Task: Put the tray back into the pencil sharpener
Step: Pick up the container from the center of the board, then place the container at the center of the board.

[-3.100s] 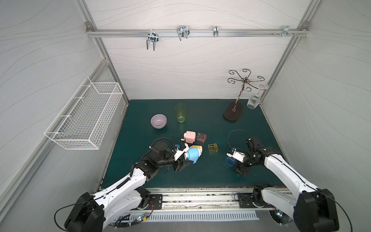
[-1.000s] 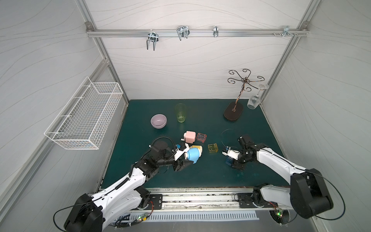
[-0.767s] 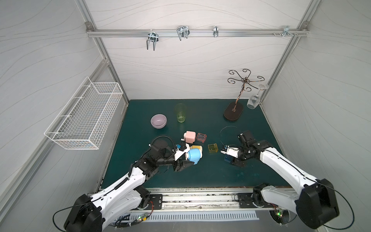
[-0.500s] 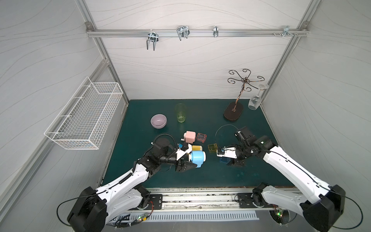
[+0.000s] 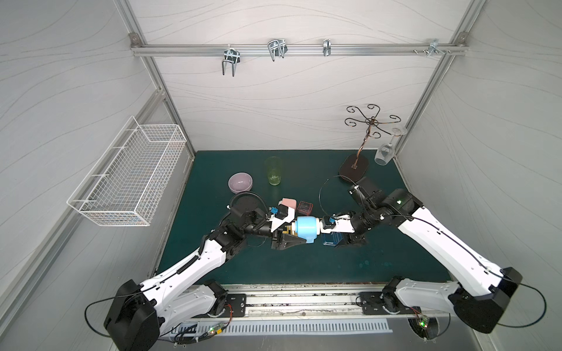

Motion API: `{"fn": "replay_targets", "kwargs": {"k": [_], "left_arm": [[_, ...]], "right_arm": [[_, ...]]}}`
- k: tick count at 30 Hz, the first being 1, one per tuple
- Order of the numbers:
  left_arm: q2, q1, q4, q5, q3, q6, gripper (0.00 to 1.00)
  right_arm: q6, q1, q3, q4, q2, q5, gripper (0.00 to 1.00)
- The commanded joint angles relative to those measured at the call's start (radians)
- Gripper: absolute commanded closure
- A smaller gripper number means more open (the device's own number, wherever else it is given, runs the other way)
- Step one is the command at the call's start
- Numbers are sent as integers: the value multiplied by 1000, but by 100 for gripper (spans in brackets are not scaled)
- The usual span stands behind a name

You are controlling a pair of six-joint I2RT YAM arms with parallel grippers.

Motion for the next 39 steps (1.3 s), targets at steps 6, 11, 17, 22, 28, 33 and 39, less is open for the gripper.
{"fn": "replay_targets", "kwargs": {"k": [6, 11, 17, 22, 28, 33, 39], "left_arm": [[48, -55, 2, -6, 92, 130, 100], [53, -61, 32, -66, 85, 119, 100], [23, -49, -53, -121, 43, 149, 100], [-23, -19, -69, -186, -75, 151, 100], [-8, -20, -156, -202, -81, 215, 100], [16, -20, -116, -231, -62, 185, 100], [-68, -5, -126, -323, -134, 171, 100]], "right_arm": [[21, 44, 80, -17, 60, -60, 52], [47, 38, 83, 25, 64, -73, 52], [72, -40, -23, 68, 14, -86, 54], [62, -102, -211, 140, -52, -28, 54], [94, -82, -202, 165, -31, -61, 55], [136, -72, -192, 212, 1, -45, 55], [166, -100, -353, 324, 33, 225, 60]]}}
